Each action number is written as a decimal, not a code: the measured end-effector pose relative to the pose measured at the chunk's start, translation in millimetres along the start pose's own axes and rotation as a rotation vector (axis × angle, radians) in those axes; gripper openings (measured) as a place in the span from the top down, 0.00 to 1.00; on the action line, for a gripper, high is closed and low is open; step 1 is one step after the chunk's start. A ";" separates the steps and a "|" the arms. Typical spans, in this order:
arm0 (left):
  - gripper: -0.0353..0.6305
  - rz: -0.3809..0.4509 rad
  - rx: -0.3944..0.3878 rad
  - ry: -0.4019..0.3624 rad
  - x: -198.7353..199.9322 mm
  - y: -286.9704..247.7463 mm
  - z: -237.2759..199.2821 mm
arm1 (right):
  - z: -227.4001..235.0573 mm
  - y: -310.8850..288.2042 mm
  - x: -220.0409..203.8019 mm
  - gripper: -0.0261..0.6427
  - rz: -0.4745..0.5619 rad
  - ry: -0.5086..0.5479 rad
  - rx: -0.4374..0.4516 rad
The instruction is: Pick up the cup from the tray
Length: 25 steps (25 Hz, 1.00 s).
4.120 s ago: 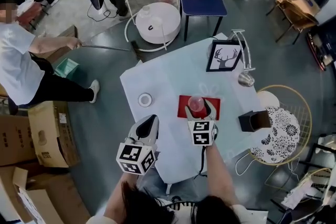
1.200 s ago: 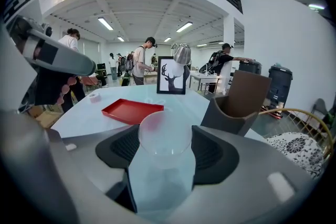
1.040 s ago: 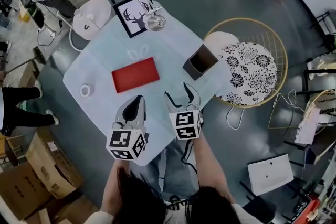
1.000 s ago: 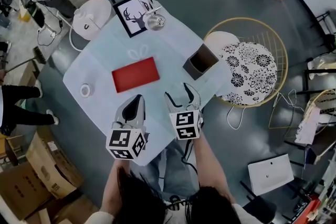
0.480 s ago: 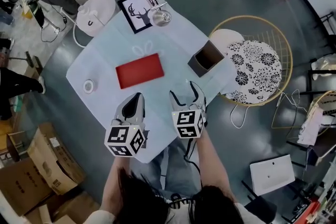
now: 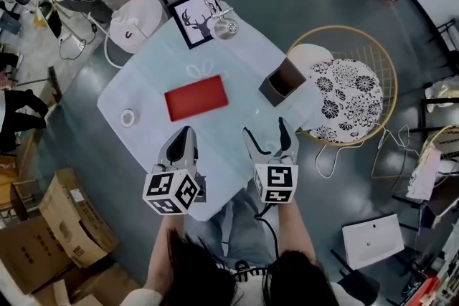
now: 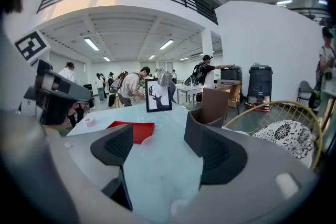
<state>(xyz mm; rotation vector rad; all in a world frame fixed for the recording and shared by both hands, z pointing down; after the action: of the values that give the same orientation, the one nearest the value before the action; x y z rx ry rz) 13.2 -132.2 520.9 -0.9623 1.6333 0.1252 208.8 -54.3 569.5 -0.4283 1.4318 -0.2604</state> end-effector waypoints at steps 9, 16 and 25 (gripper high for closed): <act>0.95 0.118 -0.032 -0.008 60.2 34.0 14.7 | -11.4 48.3 72.1 0.63 0.084 0.036 -0.056; 0.95 0.173 -0.097 -0.027 84.2 51.1 39.1 | -20.9 71.5 117.2 0.75 0.169 0.100 -0.078; 0.95 0.200 -0.134 -0.092 98.5 76.8 60.3 | -42.7 93.3 137.5 0.92 0.219 0.108 -0.051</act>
<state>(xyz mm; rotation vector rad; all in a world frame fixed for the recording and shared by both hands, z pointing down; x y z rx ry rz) 12.1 -99.1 386.3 -0.8789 1.6492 0.4135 176.8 -34.3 402.2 -0.2992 1.5805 -0.0713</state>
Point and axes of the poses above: the fingertips, and each gripper's own axes: y backward along the fingers, z to its right, x out of its top, the point moved 4 cm from there along y, backward along the fingers, and after that the axes turned 3 degrees about -y, right-handed, at the moved point
